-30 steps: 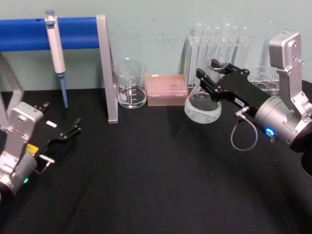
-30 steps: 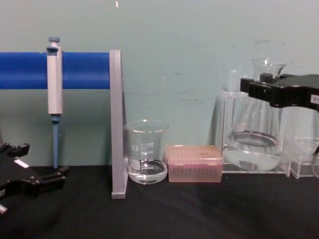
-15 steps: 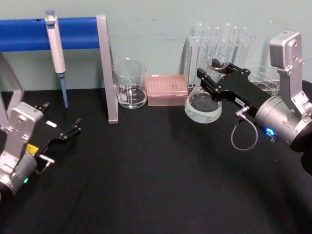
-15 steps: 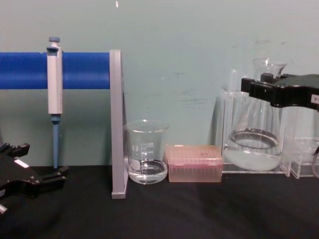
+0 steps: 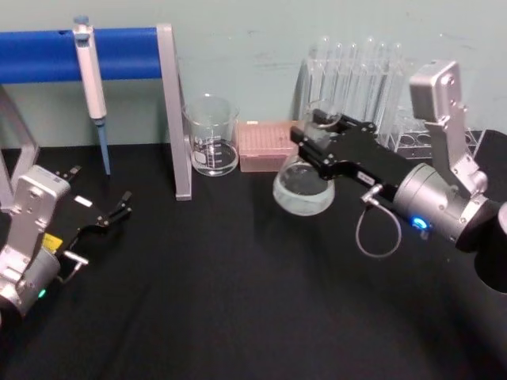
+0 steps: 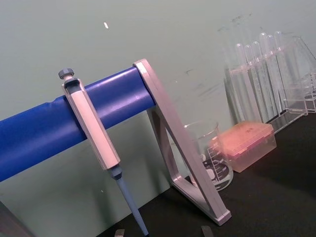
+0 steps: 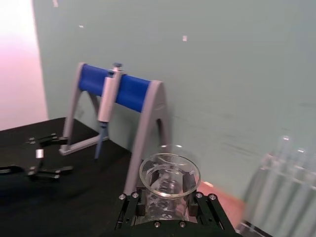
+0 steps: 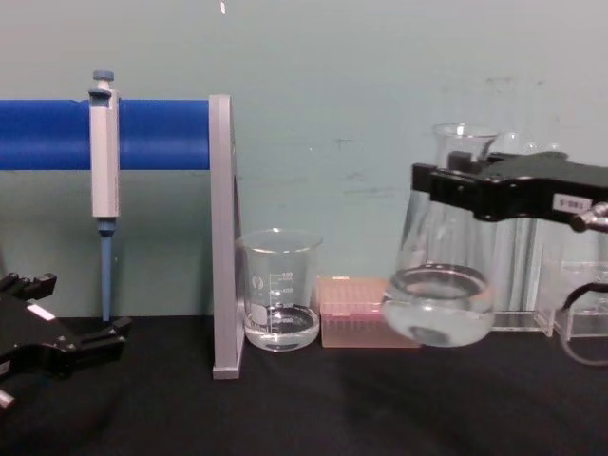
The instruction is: Grasp the erlenmeyer flask with one hand, shake it three times, then place it back.
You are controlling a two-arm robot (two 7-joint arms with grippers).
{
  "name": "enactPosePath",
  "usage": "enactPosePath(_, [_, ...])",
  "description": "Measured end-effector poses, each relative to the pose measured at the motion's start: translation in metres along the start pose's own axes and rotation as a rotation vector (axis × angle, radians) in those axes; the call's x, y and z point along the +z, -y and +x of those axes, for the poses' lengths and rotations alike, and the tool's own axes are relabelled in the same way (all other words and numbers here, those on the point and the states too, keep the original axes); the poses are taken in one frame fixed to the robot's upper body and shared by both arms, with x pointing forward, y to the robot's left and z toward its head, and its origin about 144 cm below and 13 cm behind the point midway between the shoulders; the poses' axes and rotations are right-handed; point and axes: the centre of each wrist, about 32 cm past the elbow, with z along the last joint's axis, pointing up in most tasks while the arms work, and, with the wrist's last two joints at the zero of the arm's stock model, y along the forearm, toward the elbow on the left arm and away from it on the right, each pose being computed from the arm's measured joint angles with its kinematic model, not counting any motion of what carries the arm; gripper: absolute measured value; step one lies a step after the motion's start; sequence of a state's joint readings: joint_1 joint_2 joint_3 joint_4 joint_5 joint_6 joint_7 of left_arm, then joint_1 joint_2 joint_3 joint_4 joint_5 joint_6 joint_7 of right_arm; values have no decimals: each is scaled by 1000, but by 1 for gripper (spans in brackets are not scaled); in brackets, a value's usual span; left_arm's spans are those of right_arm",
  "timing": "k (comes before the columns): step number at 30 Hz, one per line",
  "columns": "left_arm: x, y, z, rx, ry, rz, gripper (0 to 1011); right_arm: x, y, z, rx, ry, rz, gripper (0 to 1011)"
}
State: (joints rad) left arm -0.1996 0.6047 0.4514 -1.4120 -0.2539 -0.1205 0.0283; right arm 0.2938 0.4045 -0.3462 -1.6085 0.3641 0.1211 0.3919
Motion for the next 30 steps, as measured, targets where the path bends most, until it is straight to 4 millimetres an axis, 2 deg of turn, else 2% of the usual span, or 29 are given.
enactPosePath(16, [0, 0, 0, 0, 0, 0, 1001, -1, -12, -21, 250, 2, 16, 452])
enactPosePath(30, [0, 0, 0, 0, 0, 0, 1001, -2, -13, -31, 446, 19, 25, 451])
